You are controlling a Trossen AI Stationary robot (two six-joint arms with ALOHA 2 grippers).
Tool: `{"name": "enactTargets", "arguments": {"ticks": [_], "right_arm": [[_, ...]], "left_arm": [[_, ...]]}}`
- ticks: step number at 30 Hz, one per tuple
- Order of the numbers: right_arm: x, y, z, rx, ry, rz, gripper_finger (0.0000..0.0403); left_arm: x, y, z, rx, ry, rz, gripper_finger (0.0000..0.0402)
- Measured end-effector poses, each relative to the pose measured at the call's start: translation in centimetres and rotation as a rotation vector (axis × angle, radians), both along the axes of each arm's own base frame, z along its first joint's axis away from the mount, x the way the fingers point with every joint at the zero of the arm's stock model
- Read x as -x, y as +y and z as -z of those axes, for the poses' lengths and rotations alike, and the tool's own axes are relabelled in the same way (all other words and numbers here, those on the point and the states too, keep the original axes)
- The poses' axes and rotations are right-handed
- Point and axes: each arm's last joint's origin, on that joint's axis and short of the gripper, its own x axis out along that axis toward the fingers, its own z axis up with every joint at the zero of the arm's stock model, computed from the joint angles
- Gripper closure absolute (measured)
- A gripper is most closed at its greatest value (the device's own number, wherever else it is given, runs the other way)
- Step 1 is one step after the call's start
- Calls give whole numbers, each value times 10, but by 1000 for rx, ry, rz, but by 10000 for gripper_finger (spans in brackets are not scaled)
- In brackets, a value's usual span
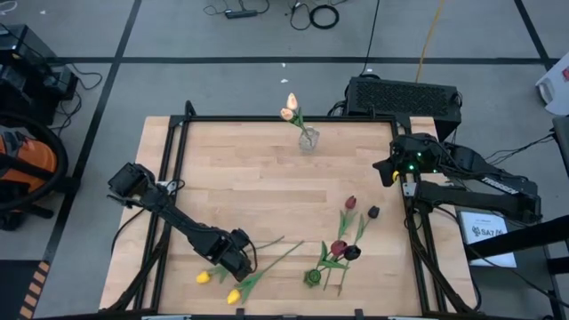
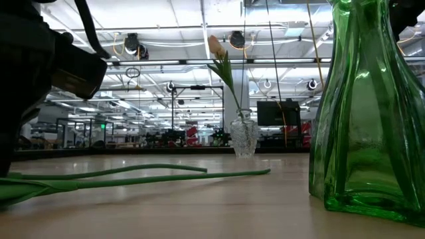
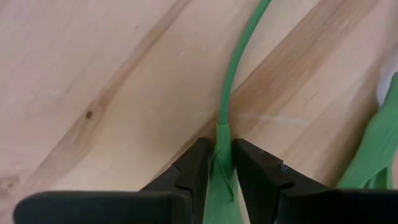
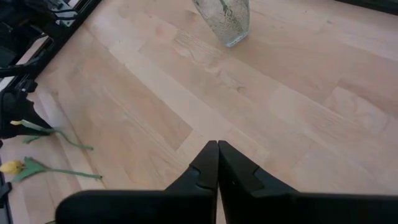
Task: Sort flowers into vase by color
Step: Put the top yellow tulip into the transparent flower vase
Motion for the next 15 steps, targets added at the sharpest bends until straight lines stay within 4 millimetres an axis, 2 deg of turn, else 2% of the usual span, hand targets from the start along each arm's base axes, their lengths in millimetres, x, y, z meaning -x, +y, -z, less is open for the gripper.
{"name": "enactTargets", "arguments": {"ticks": [3,8,12,15], "right_arm": [[0,0,0,2,1,-1,403],[0,0,0,1,0,0,403],[0,0,0,-4,-1,4,403],[0,0,0,-8,-3,9,403]], "left_arm": [[2,1,-2,-5,24,10,321],[6,6,-9,-23,73,53,387],[8,17,-13,-19,120,129,394],[11,37,-21,-18,204,182,394]]}}
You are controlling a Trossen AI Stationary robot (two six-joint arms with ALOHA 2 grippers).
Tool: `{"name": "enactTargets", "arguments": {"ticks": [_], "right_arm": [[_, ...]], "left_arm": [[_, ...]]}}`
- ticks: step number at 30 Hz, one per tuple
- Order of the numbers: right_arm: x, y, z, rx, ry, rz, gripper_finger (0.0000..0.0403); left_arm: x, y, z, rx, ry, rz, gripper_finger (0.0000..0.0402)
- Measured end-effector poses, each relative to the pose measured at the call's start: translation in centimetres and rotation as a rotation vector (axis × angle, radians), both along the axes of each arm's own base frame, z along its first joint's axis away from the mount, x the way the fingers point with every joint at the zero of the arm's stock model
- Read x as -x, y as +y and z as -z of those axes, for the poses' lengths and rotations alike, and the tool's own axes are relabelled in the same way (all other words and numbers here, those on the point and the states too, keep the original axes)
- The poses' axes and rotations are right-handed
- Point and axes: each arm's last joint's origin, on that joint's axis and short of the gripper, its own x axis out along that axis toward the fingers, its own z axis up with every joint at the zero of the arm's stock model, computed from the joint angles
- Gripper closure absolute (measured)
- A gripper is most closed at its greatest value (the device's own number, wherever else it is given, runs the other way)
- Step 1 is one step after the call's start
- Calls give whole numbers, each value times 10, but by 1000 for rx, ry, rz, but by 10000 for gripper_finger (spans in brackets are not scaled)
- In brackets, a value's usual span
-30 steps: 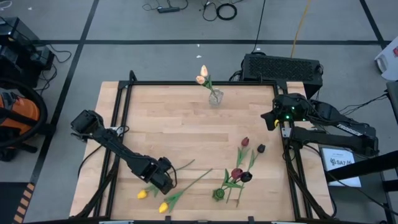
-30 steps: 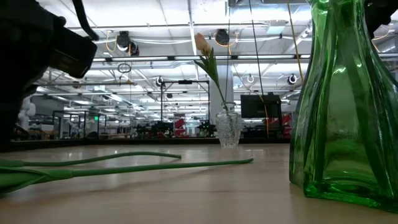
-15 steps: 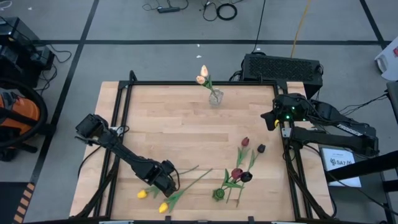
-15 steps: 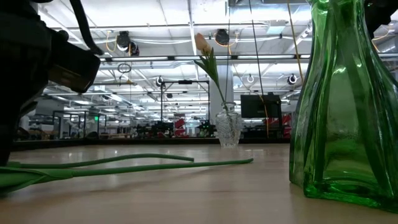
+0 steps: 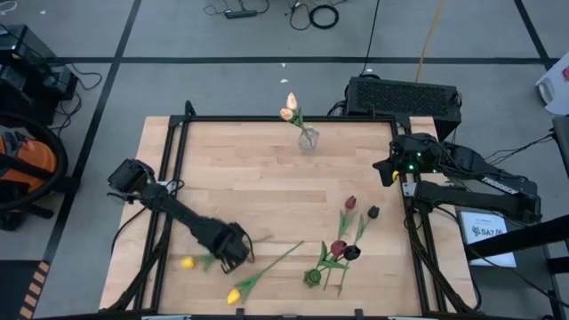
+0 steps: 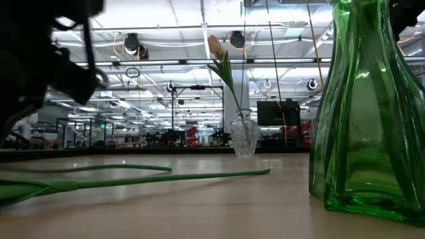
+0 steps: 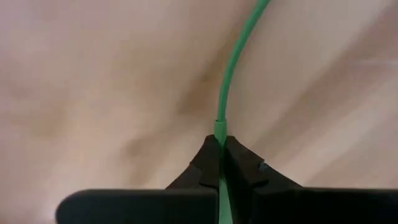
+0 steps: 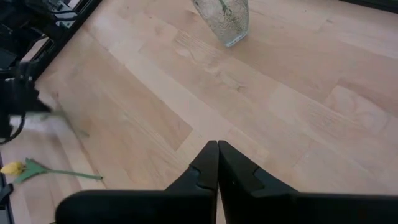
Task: Sort flowers into vase by color
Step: Put the top yellow tulip into the transparent flower vase
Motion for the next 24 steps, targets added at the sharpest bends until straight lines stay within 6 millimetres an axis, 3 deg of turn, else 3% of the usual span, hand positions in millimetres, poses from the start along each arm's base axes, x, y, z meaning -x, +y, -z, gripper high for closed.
{"name": "enactTargets", "arguments": {"ticks": [6,13,19,24], "right_arm": [[0,0,0,8,2,-7,403],[-5,-2,-2,47,-20,-29,403],[-39,-16,-12,310,-66,-202,403],[-75,-32,-36,490,72,-374,403]], "left_arm": [[1,49,-55,-12,59,101,396],[-6,115,-131,-61,-250,26,396],[-15,169,-177,-79,-505,-193,396],[-32,195,-192,15,-679,-263,397]]}}
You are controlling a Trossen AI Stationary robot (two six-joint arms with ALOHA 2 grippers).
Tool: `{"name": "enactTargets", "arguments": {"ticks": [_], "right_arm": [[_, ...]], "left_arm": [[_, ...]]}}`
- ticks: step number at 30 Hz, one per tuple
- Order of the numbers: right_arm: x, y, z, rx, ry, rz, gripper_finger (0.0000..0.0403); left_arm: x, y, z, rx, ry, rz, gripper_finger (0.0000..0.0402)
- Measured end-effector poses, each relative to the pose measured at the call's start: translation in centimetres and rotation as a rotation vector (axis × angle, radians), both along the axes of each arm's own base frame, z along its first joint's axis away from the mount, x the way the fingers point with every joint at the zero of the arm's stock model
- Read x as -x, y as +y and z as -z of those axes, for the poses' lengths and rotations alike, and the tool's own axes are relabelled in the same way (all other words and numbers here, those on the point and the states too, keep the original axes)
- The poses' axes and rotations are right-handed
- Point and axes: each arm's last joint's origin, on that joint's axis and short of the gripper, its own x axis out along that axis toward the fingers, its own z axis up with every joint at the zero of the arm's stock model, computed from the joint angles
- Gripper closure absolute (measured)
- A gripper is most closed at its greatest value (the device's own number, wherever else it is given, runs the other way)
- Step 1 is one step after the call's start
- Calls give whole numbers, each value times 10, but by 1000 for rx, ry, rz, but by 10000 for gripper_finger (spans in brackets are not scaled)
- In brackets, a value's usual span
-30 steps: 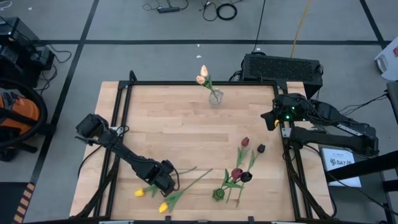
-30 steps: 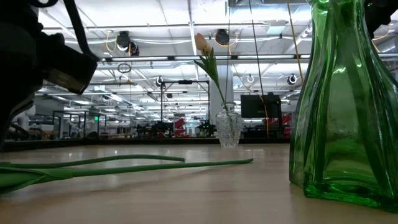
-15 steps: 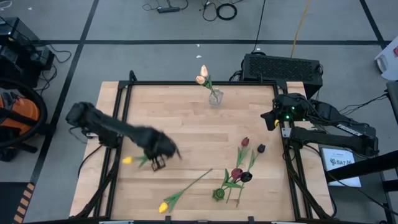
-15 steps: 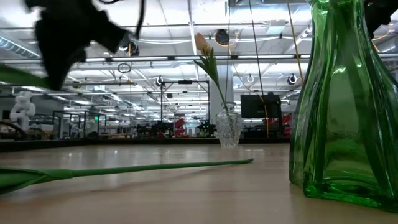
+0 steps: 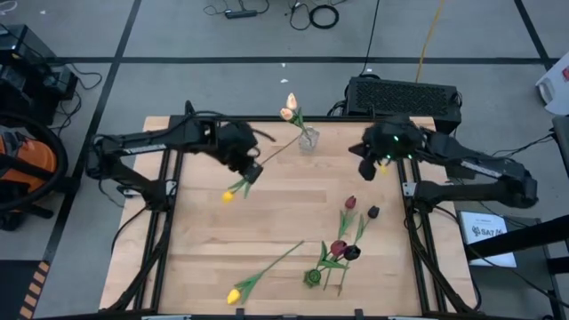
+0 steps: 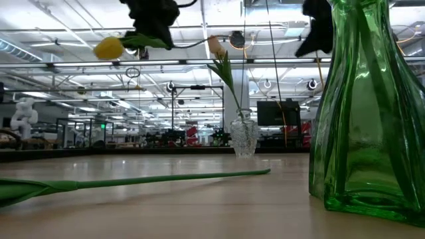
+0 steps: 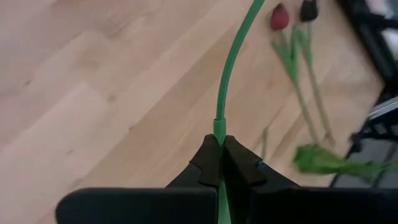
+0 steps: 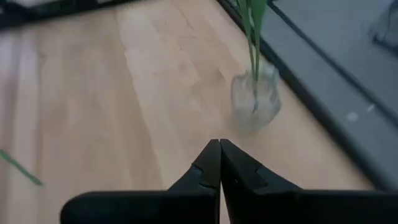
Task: Sort flowers into vase by color
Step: Put the top yellow tulip into the transparent flower vase
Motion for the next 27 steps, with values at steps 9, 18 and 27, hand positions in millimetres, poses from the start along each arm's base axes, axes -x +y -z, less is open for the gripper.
{"name": "enactTargets", "arguments": {"ticks": [9,18,27], "right_arm": [[-54,-21,-61,283,201,-257,403],[-90,4,-71,522,249,-627,403],[-130,51,-63,855,298,-728,403]], "left_arm": [[-22,13,17,153,0,-107,397],[-42,16,11,241,-171,-114,397],[-43,15,10,307,-185,-89,397]]}}
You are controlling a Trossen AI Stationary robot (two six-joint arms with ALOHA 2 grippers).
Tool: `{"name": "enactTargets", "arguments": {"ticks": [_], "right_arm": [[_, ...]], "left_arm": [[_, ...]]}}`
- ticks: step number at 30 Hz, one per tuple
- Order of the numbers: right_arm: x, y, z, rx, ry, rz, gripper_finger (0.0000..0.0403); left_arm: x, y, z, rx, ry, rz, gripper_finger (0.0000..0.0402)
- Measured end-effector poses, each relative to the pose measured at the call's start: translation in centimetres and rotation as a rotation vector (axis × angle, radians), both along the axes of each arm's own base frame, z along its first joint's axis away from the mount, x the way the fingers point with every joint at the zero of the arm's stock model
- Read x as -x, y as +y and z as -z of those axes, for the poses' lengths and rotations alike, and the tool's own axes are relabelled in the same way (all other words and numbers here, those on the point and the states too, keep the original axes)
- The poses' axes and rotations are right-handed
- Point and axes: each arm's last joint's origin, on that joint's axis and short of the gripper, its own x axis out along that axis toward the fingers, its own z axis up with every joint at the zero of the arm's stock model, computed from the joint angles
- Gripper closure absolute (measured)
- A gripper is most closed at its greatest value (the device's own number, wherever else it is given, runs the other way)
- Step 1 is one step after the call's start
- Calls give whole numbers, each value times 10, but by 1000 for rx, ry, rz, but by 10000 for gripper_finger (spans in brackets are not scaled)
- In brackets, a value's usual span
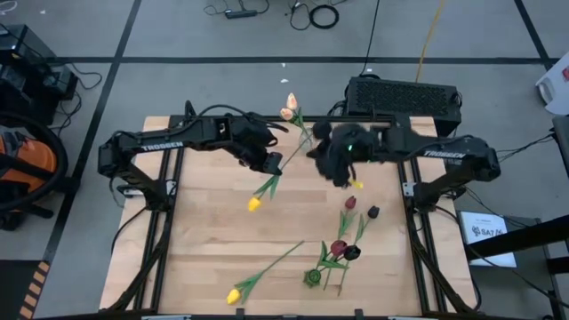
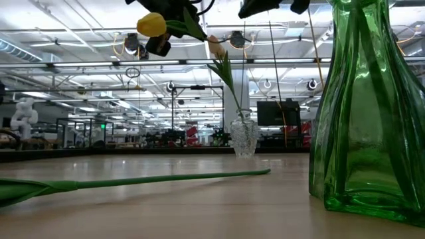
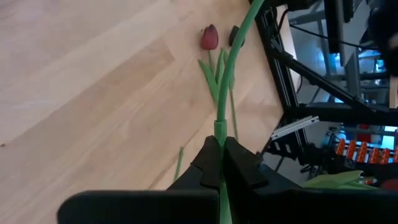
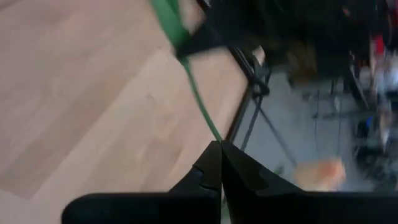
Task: Sort flowers into vase by color
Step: Put the top yellow tulip into the transparent flower vase
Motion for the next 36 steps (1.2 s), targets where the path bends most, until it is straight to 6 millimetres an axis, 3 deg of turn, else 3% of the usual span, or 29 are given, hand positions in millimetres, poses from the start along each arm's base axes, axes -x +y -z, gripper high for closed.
{"name": "enactTargets", "arguments": {"ticks": [7,19,29,36], "right_arm": [[-23,28,18,111,57,-157,383],[-58,26,40,209,26,-118,299],[-54,25,42,191,56,-78,306],[-47,22,40,229,85,52,318]], "left_arm": [[0,2,0,4,-3,-3,397],[3,3,3,16,29,-5,391],[5,5,3,42,22,55,391],[2,13,-2,39,-70,61,391]]}}
